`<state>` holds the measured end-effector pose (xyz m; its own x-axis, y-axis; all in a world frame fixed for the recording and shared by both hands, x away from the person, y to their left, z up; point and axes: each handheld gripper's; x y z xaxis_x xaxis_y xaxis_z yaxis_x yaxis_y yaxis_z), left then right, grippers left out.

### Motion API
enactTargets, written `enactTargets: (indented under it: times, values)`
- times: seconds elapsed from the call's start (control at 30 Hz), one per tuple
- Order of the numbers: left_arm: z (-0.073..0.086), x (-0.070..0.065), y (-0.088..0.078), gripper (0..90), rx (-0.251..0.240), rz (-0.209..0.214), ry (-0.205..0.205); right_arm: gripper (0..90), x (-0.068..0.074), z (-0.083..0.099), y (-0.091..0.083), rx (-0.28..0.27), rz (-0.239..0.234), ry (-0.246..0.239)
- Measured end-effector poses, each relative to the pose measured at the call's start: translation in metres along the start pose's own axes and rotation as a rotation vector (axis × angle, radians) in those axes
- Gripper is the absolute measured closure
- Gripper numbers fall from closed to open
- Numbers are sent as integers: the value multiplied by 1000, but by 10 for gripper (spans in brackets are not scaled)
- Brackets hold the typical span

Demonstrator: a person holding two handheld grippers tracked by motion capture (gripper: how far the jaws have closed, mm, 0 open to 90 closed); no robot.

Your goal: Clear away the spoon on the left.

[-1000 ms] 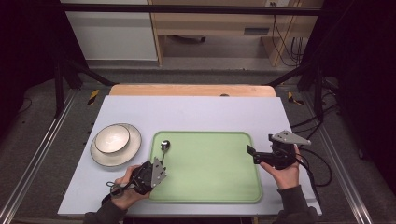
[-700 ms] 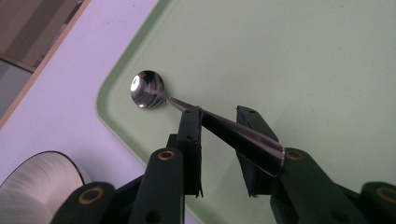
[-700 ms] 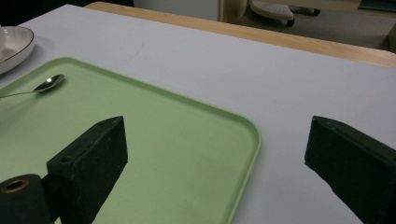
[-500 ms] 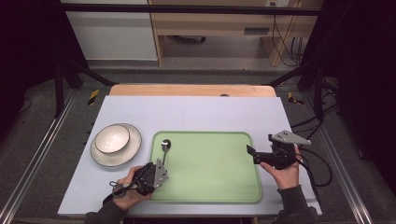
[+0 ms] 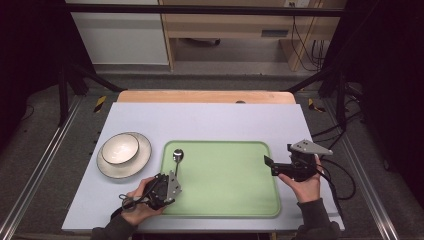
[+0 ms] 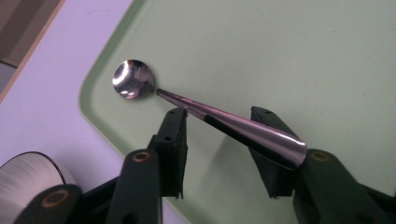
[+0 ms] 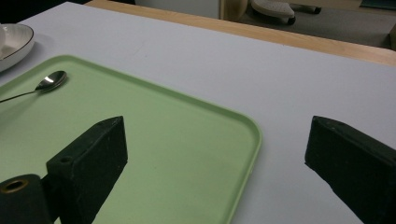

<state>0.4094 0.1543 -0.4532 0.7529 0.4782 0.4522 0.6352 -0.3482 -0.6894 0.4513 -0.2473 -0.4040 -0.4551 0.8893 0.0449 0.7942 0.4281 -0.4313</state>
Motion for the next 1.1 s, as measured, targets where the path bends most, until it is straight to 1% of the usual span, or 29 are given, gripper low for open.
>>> enactTargets:
  times: [0.07, 0.17, 0.3, 0.4, 0.53, 0.6, 0.7, 0.8, 1.1]
  values:
    - [0, 0, 1, 523, 7, 2, 4, 61, 0, 0, 0, 0, -1, -1]
    - [0, 1, 1, 467, 18, 2, -1, 61, 0, 0, 0, 0, 1, 1]
    - [0, 2, 1, 400, 18, -5, -9, 60, 0, 0, 1, 1, -2, 1]
    - [0, 3, 2, 335, 27, 6, -18, 60, 0, 0, 1, 4, 0, -2]
    - [0, 4, 2, 286, 23, 18, -28, 58, 0, 0, 1, 3, 1, 0]
    - [0, 4, 1, 268, 22, 23, -31, 58, 0, 0, 1, 4, 1, 0]
    - [0, 5, 0, 239, 22, 50, -40, 57, 0, 0, 1, 4, 0, 1]
    - [0, 4, 1, 213, 28, 58, -36, 56, 0, 0, 1, 4, 0, 6]
    - [-1, 3, 1, 173, 34, 78, -46, 50, 0, 1, 2, 8, 2, 2]
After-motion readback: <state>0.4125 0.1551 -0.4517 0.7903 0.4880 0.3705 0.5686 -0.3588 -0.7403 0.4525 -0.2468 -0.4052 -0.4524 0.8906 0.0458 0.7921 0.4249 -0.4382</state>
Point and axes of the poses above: each handheld gripper's, and its own axes: y roughly forward along the jaws, z roughly out of its underside, x roughly to its left, and after that the axes turned 3 degrees about -x, right-handed
